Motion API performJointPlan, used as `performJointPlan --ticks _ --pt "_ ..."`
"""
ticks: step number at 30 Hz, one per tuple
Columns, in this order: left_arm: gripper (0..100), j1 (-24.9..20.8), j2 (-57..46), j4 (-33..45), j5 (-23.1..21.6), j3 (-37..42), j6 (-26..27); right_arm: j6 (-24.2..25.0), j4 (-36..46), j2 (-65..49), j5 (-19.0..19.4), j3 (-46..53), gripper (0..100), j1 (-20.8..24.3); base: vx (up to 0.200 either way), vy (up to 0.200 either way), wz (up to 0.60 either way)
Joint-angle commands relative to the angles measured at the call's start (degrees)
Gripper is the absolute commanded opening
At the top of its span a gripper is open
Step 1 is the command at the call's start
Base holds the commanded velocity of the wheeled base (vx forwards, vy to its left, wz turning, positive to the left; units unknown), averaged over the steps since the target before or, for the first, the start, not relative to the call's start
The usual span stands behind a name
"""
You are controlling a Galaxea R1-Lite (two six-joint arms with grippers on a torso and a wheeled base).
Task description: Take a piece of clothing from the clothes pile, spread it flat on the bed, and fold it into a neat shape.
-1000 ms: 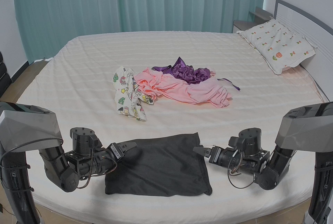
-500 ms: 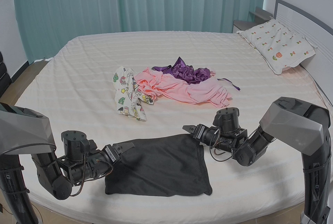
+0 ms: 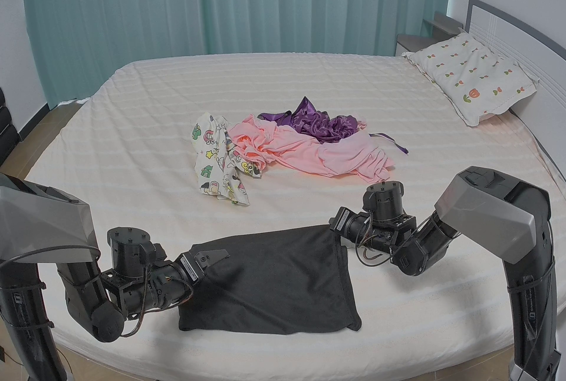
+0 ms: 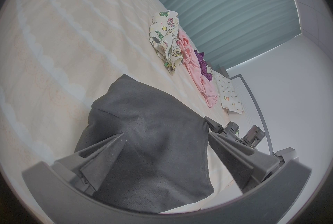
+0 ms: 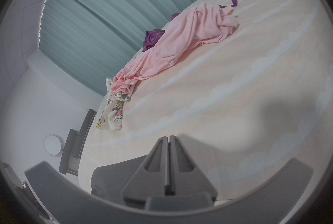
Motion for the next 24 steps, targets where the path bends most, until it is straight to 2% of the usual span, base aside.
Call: performJointPlan --ticks 1,15,16,24 --pt "100 0.0 0.5 0.0 0.0 0.1 0.0 0.2 -0.1 0.1 0.0 0.0 0 -0.5 0.000 0.000 0.00" --pt "100 -0.1 0.6 0.0 -0.1 0.2 0.0 0.4 -1.5 0.7 -1.5 -0.6 0 -0.9 0.000 0.000 0.00" --pt "100 -0.1 0.6 0.0 -0.1 0.2 0.0 0.4 -1.5 0.7 -1.5 -0.6 100 -0.9 0.000 0.000 0.00" --pt "100 -0.1 0.8 0.0 -0.1 0.3 0.1 0.4 -3.7 0.1 -2.0 0.6 100 -1.4 0.000 0.000 0.00"
